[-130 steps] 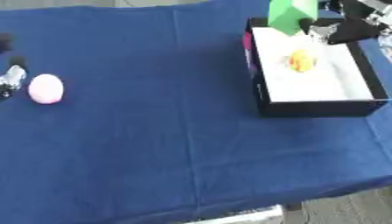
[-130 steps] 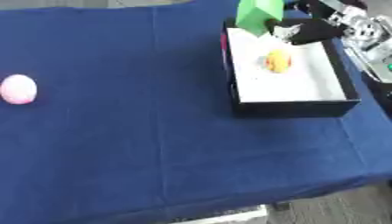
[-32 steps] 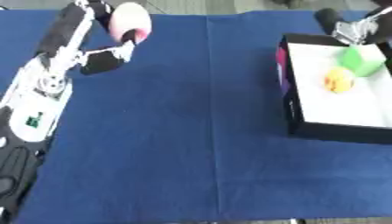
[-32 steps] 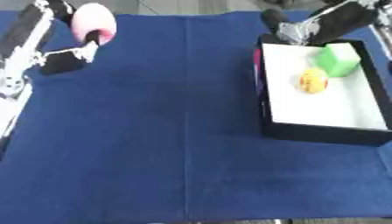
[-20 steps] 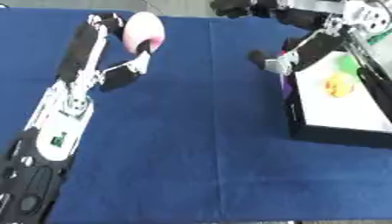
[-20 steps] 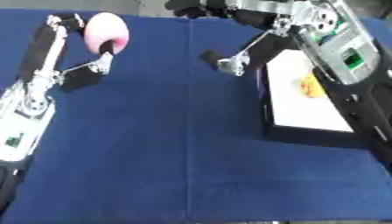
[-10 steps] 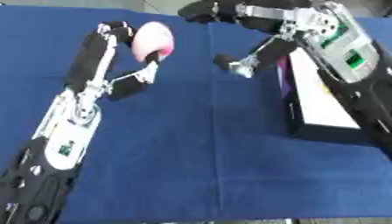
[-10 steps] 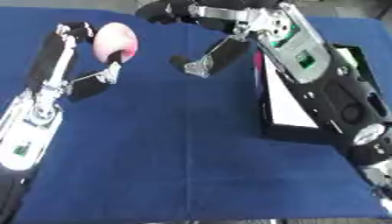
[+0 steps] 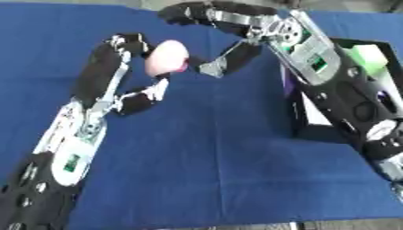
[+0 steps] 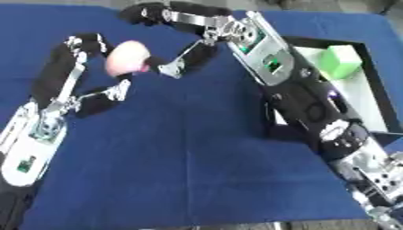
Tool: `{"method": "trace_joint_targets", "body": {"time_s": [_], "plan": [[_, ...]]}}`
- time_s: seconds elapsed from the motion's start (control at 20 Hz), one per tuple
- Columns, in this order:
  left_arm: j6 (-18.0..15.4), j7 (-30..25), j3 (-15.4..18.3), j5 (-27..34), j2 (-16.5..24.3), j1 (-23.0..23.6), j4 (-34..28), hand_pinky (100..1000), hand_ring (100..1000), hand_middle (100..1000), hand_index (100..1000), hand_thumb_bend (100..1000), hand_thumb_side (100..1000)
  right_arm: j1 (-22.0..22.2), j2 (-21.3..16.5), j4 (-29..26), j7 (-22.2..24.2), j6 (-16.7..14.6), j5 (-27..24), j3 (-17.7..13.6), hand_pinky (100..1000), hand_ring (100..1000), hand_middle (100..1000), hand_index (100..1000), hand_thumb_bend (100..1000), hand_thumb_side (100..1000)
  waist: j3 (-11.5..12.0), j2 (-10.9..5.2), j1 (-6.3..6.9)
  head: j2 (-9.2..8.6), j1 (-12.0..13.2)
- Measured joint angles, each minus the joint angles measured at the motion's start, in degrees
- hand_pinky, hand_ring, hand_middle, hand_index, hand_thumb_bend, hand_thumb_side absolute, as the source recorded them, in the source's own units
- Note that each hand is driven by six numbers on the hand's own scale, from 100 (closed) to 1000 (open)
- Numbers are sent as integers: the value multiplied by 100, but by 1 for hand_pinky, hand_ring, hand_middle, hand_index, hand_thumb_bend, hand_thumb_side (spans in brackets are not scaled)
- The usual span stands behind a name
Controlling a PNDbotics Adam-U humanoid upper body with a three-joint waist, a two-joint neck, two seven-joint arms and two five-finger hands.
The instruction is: Pick up the objects with one hand, pass them to the other hand, and then place them into the box on the other side of the table.
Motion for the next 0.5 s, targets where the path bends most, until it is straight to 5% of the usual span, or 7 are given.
{"method": "trace_joint_targets", "body": {"time_s": [0.35,0.5], "plan": [[-4,157,-13,-14,-63,-35,30,752,522,445,548,100,179,-9,71,67,128,-51,126,46,1000,1000,1000,1000,171,100,10,0,-4,1,-23],[-8,185,-13,-16,-65,-52,34,754,521,446,550,100,193,-9,80,73,100,-36,171,65,944,1000,935,994,100,100,10,0,-6,3,-23]]}}
